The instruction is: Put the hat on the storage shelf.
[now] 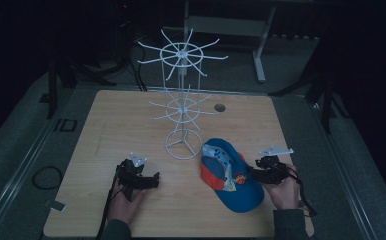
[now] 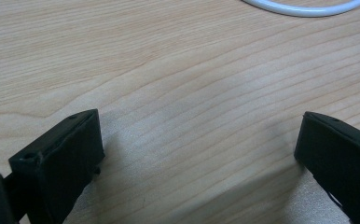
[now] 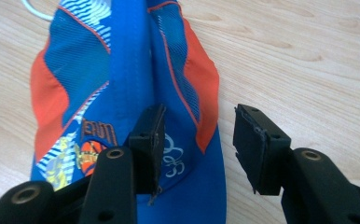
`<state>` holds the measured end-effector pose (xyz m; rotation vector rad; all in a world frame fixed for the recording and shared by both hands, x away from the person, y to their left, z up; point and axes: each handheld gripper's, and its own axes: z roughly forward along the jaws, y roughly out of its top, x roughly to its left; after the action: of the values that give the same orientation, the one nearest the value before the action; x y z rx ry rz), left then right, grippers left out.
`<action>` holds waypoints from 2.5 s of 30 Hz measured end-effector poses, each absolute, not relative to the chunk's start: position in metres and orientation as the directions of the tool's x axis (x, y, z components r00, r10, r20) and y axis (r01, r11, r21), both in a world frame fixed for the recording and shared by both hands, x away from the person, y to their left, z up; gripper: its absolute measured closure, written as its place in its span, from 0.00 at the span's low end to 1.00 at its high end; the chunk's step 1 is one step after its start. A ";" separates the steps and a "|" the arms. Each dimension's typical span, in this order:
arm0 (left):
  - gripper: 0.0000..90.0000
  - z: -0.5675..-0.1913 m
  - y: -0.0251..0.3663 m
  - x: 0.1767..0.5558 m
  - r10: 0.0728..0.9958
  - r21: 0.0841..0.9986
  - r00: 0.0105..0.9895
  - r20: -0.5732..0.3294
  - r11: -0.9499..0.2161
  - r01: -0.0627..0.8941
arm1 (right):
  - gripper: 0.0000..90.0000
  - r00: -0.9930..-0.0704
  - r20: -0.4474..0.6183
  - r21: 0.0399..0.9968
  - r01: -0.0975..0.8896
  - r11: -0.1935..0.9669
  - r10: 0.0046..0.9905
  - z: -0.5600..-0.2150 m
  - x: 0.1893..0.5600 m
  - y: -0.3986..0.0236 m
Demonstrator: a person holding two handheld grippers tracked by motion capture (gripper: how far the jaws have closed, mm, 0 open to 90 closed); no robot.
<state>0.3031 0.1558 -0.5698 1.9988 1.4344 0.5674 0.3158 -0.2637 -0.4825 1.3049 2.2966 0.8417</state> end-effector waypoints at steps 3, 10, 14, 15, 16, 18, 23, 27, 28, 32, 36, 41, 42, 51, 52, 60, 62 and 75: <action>0.02 -0.570 0.156 0.303 0.947 0.690 0.322 -0.005 -0.230 0.687 | 0.57 -0.520 -0.014 0.655 0.641 0.401 0.854 -0.477 0.316 -0.264; 0.02 -0.570 0.156 0.303 0.946 0.689 0.324 -0.005 -0.232 0.687 | 0.55 -0.552 0.014 0.650 0.638 0.412 0.833 -0.465 0.319 -0.262; 0.02 -0.570 0.156 0.303 0.947 0.689 0.322 -0.006 -0.230 0.687 | 0.53 -0.569 0.026 0.646 0.637 0.421 0.822 -0.457 0.321 -0.261; 0.02 -0.570 0.156 0.303 0.947 0.689 0.323 -0.006 -0.230 0.688 | 0.53 -0.572 0.031 0.646 0.637 0.420 0.819 -0.455 0.321 -0.261; 0.02 -0.570 0.156 0.303 0.947 0.689 0.322 -0.007 -0.229 0.687 | 0.53 -0.577 0.037 0.645 0.638 0.422 0.816 -0.453 0.322 -0.261; 0.02 -0.570 0.156 0.303 0.947 0.689 0.323 -0.006 -0.230 0.687 | 0.52 -0.585 0.044 0.642 0.637 0.426 0.810 -0.449 0.323 -0.259; 0.02 -0.570 0.156 0.303 0.946 0.688 0.323 -0.007 -0.230 0.688 | 0.51 -0.597 0.049 0.635 0.637 0.436 0.801 -0.441 0.326 -0.257; 0.02 -0.570 0.156 0.303 0.947 0.689 0.322 -0.009 -0.227 0.688 | 0.50 -0.613 0.060 0.626 0.638 0.449 0.788 -0.434 0.327 -0.253; 0.02 -0.570 0.156 0.303 0.947 0.689 0.322 -0.008 -0.228 0.688 | 0.50 -0.615 0.058 0.624 0.637 0.453 0.786 -0.433 0.327 -0.252; 0.02 -0.570 0.156 0.303 0.946 0.688 0.324 -0.005 -0.232 0.688 | 0.50 -0.637 0.049 0.619 0.624 0.477 0.769 -0.429 0.328 -0.247; 0.02 -0.570 0.156 0.303 0.946 0.687 0.325 -0.004 -0.233 0.688 | 0.49 -0.655 0.045 0.618 0.612 0.494 0.754 -0.425 0.330 -0.241; 0.02 -0.570 0.156 0.303 0.946 0.689 0.323 -0.005 -0.231 0.687 | 0.48 -0.670 0.044 0.611 0.605 0.511 0.741 -0.423 0.333 -0.233; 0.02 -0.570 0.156 0.303 0.946 0.689 0.323 -0.005 -0.231 0.687 | 0.47 -0.674 0.037 0.609 0.601 0.518 0.738 -0.424 0.334 -0.231; 0.02 -0.570 0.156 0.303 0.946 0.689 0.323 -0.005 -0.231 0.687 | 0.43 -0.680 0.029 0.575 0.611 0.544 0.733 -0.431 0.348 -0.217; 0.02 -0.570 0.156 0.303 0.946 0.689 0.323 -0.005 -0.231 0.687 | 0.42 -0.680 0.027 0.573 0.611 0.546 0.733 -0.432 0.350 -0.216; 0.02 -0.570 0.156 0.303 0.947 0.690 0.322 -0.006 -0.229 0.686 | 0.40 -0.673 0.012 0.550 0.622 0.558 0.739 -0.445 0.365 -0.208; 0.02 -0.570 0.156 0.303 0.947 0.690 0.322 -0.006 -0.229 0.686 | 0.40 -0.676 0.008 0.541 0.622 0.565 0.737 -0.449 0.368 -0.206; 0.02 -0.570 0.156 0.303 0.947 0.690 0.322 -0.007 -0.228 0.687 | 0.40 -0.673 0.023 0.507 0.645 0.571 0.740 -0.466 0.384 -0.198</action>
<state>0.3031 0.1558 -0.5698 1.9977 1.4349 0.5660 0.3837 -0.1981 -0.4659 1.1644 2.6104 0.7255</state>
